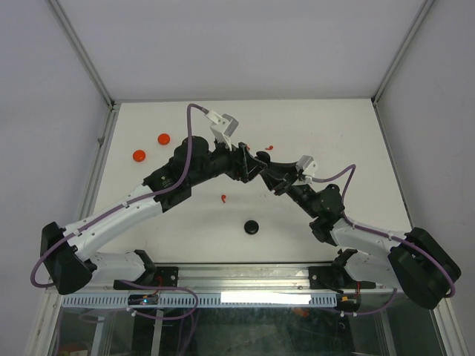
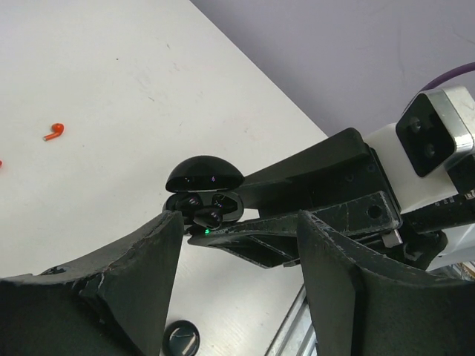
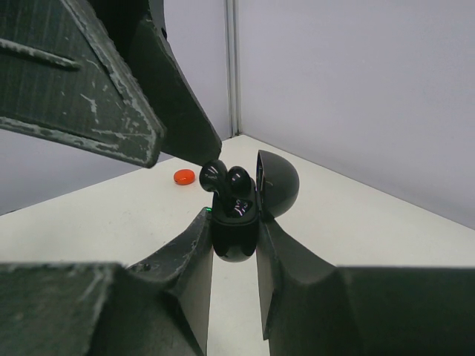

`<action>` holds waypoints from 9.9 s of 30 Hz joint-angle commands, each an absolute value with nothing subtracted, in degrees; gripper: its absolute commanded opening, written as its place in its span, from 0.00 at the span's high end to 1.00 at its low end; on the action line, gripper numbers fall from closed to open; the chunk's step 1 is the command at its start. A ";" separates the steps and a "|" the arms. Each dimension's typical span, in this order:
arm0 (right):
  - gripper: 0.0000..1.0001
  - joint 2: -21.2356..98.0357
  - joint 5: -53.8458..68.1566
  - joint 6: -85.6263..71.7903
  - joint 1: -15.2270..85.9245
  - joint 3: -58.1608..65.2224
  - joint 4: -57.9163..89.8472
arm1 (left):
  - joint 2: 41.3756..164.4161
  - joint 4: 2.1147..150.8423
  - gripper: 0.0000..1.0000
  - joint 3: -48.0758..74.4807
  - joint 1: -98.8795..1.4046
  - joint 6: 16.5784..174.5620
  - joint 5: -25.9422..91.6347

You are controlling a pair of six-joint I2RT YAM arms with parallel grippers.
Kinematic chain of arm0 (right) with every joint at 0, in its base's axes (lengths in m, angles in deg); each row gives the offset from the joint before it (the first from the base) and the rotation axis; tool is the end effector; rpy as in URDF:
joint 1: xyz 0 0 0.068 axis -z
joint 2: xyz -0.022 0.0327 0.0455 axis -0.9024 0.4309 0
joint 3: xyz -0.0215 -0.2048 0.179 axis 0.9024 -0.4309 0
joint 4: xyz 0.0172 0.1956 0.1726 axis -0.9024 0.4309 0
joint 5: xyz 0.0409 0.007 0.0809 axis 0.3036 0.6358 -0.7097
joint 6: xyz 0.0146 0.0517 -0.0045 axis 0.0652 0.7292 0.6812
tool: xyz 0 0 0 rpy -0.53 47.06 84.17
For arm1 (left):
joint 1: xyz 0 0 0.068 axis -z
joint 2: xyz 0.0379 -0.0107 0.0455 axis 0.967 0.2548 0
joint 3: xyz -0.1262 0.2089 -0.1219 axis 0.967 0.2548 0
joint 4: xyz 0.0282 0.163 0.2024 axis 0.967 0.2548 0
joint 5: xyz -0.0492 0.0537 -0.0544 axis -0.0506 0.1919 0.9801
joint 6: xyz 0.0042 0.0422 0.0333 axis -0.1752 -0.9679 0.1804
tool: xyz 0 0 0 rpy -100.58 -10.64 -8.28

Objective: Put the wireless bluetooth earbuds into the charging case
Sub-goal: Place the earbud in the charging case, then close the charging case, then place the charging case at the center of the board, then pick up the charging case at the center of the board.

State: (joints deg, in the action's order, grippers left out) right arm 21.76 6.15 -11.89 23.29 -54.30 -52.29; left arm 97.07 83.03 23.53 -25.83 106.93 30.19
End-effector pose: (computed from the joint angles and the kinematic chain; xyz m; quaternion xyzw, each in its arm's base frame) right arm 0.1619 0.1488 0.2540 -0.2486 0.5108 0.3412 0.7490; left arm 0.1832 -0.2191 0.3643 0.2078 0.7495 -0.4010 0.4840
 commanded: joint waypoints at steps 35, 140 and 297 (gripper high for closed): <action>1.00 21.14 4.43 -11.18 23.08 -51.27 -52.87 | 99.50 81.36 0.36 17.77 -26.16 107.49 36.71; 0.44 24.91 -3.03 13.22 29.81 -42.42 29.78 | 92.20 97.09 0.01 35.75 -56.57 94.07 11.74; 0.96 26.86 -27.99 -11.32 29.92 -16.22 23.74 | 88.23 30.46 0.25 66.30 -32.97 81.53 45.22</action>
State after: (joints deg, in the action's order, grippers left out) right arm 29.59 -21.91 -3.14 29.60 -19.57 22.09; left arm 89.44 35.38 65.93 -30.11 75.43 35.96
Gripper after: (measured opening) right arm 0.251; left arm 0.759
